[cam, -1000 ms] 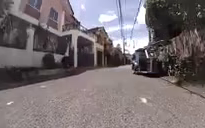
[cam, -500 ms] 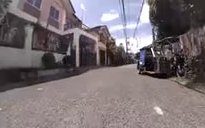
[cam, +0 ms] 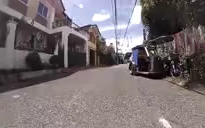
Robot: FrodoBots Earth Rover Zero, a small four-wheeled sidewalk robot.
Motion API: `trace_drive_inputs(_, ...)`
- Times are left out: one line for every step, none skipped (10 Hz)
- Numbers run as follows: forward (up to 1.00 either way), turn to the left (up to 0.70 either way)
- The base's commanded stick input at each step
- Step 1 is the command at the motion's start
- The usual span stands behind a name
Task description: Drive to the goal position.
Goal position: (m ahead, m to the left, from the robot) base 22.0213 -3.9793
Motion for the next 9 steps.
trace_drive_inputs(0.7,0.08)
trace_drive_inputs(0.7,0.08)
trace_drive_inputs(0.7,0.01)
trace_drive_inputs(0.7,-0.17)
trace_drive_inputs(0.7,-0.23)
trace_drive_inputs(0.7,0.08)
trace_drive_inputs(0.7,0.08)
trace_drive_inputs(0.7,0.08)
trace_drive_inputs(0.7,0.08)
